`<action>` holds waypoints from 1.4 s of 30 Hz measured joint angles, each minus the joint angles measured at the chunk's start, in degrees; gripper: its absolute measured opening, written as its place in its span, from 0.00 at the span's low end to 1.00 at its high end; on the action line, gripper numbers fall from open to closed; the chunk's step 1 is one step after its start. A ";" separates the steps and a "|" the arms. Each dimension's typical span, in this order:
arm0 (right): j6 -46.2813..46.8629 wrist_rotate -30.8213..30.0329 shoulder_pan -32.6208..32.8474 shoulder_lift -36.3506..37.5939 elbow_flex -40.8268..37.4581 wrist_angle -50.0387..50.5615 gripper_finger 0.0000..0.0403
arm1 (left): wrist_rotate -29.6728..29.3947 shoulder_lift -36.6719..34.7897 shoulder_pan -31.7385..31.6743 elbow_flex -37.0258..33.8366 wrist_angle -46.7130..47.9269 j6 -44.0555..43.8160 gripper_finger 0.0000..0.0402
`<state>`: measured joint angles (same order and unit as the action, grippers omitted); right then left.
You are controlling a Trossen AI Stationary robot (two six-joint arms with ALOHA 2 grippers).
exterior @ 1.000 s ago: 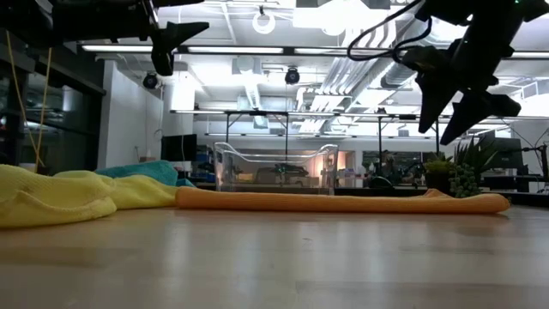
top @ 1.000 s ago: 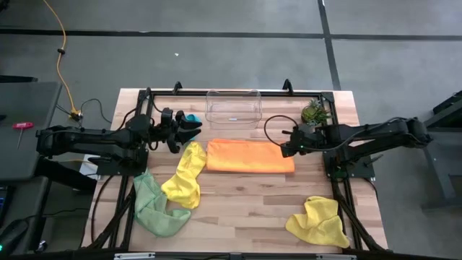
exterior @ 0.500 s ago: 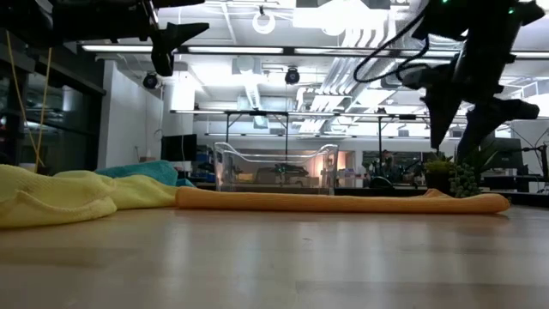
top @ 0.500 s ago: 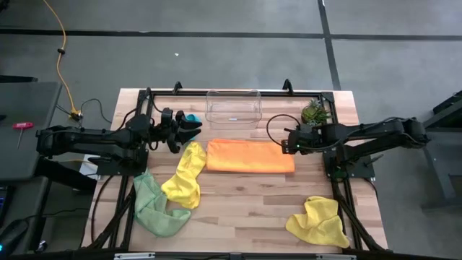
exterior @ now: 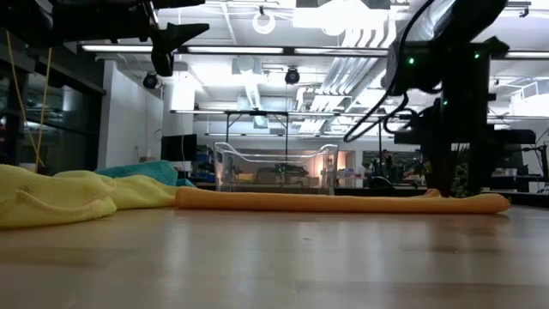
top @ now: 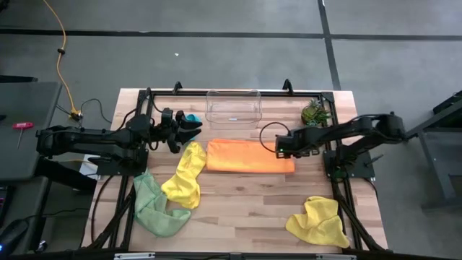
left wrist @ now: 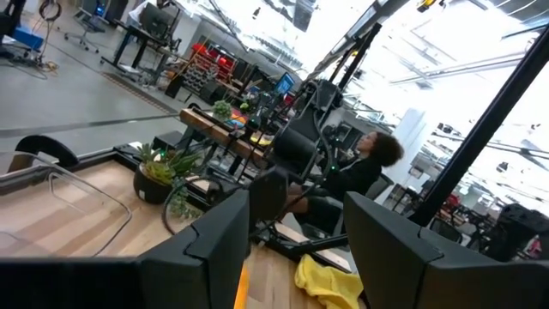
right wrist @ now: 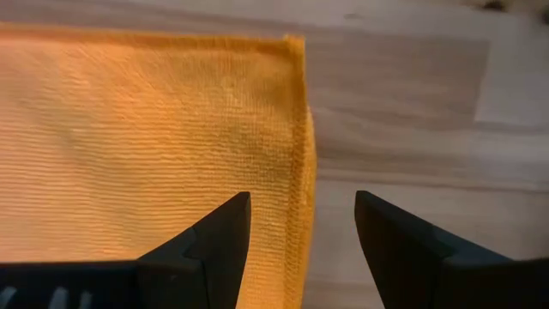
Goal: Fold microfiber towels
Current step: Fold the orange microfiber towel
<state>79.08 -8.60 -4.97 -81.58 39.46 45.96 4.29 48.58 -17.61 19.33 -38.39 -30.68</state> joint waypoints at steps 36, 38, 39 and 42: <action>0.36 -2.78 0.00 15.30 0.94 21.47 0.00 | -0.71 0.02 0.00 0.04 0.46 3.89 0.45; 0.95 -3.33 0.18 16.29 3.12 23.41 0.00 | -0.97 0.02 0.00 0.04 0.46 3.89 0.45; 0.92 -3.99 0.45 16.56 4.47 23.86 0.00 | -1.24 0.02 0.00 0.04 0.47 3.87 0.45; -0.28 -6.03 0.66 16.81 8.85 23.60 0.00 | -2.99 0.02 0.04 0.02 0.53 3.89 0.45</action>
<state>78.80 -14.62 -4.32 -64.77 48.31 69.56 1.30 48.60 -17.56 19.35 -37.86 -26.79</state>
